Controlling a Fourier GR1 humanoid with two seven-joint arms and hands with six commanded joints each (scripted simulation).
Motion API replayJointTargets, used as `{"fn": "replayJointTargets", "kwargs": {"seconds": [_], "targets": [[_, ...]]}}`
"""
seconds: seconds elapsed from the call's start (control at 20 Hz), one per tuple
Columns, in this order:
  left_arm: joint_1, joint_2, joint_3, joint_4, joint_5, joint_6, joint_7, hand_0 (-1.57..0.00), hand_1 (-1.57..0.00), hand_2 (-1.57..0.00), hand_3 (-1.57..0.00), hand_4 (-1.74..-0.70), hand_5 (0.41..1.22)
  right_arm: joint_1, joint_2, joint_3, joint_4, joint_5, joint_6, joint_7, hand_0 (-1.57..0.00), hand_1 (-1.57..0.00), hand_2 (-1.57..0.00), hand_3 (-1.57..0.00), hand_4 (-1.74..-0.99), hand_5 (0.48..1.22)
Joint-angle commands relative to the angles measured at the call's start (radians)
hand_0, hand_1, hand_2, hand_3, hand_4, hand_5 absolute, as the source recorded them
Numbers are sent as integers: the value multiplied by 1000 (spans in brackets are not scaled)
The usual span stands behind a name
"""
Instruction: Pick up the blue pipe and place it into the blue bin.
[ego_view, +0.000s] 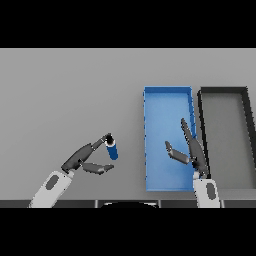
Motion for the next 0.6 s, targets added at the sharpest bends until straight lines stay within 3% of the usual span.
{"fn": "replayJointTargets", "kwargs": {"seconds": [0.0, 0.1, 0.3, 0.4, 0.55], "targets": [[-3, -16, -3, 11, -2, 4, -10, 1, 1, 1, 1, -1230, 502, 8, 0, 1, 1, 4, -2, -9, 1, 1, 1, 1, -1309, 651], [-35, -63, -11, 57, -19, 22, 2, 1, 1, 1, 1, -1223, 502, 18, 1, -5, 0, 0, -4, -13, 1, 1, 1, 1, -1318, 654], [-83, -115, -23, 149, -65, 39, -43, 1, 1, 1, 1, -1177, 492, 6, -10, -14, -3, -6, -3, 11, 1, 1, 1, 1, -1324, 662], [-104, -150, -31, 184, -83, 56, -43, 1, 1, 1, 1, -1160, 491, 23, -10, -8, -7, -1, 2, -9, 1, 1, 1, 1, -1323, 665], [-119, -189, -22, 208, -33, 21, -55, 1, 1, -24, -17, -1215, 536, 34, -7, -9, -22, -2, -4, -10, 1, 1, 1, 1, -1321, 664]]}}
